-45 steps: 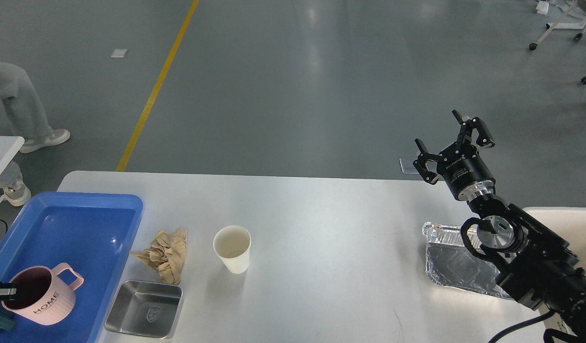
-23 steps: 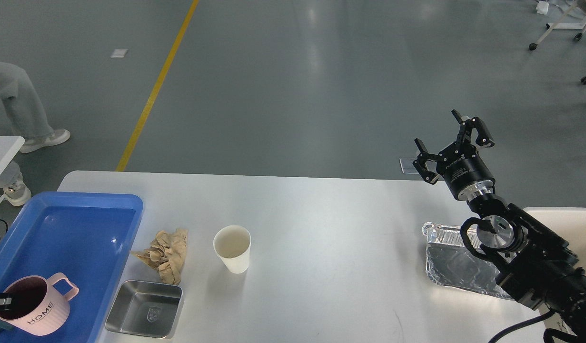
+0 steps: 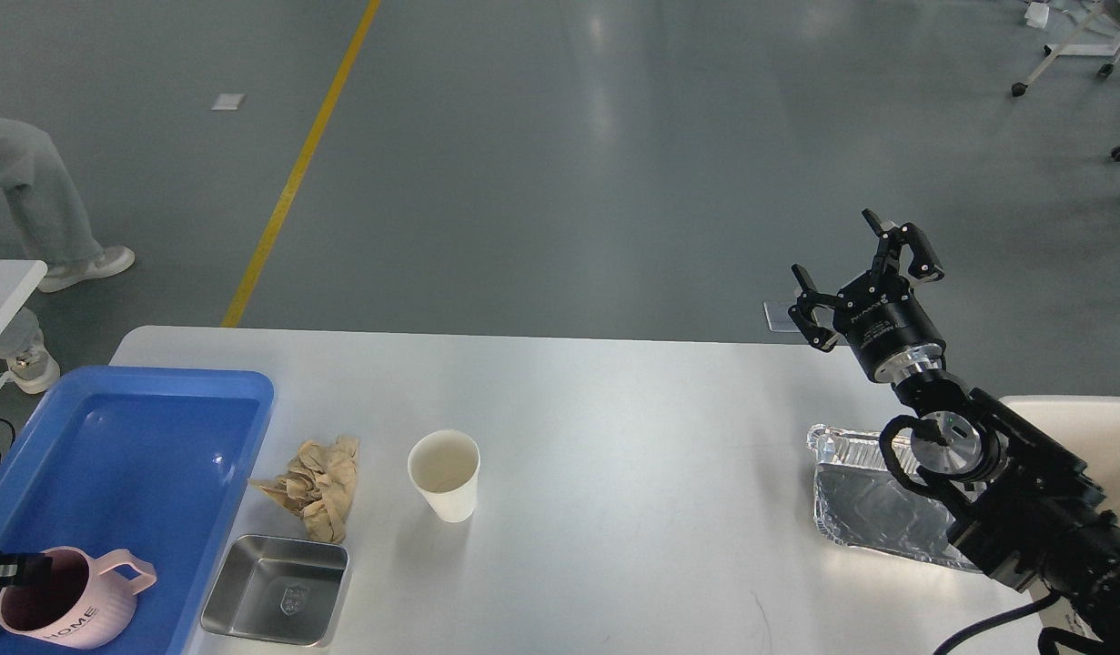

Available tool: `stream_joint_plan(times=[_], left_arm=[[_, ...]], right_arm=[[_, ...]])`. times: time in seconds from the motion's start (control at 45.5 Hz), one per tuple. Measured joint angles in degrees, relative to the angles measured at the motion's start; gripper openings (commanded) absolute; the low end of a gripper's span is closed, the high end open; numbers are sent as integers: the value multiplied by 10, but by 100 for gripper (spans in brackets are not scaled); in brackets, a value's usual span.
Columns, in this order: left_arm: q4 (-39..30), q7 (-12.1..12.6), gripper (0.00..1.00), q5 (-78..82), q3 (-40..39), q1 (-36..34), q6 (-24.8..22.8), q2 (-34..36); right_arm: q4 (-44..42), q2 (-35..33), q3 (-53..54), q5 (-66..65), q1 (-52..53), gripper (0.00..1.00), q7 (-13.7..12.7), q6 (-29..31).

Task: Tidy desktop
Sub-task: 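Lower the pink mug into the blue bin and release it, then move the left gripper down to the small metal tray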

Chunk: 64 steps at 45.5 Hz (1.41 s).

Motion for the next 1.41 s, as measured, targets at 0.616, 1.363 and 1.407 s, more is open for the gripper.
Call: stream_joint_plan(times=[0.616, 1.363, 1.407], left_arm=[[-6, -137, 79, -304, -134, -2, -68, 39], [-174, -69, 79, -553, -113, 27, -3, 161], [-175, -60, 79, -552, -103, 33, 14, 162]], right_arm=[[0, 20, -20, 0, 8, 100, 0, -1], [0, 20, -21, 0, 4, 100, 0, -1], [0, 20, -21, 0, 4, 100, 0, -1]])
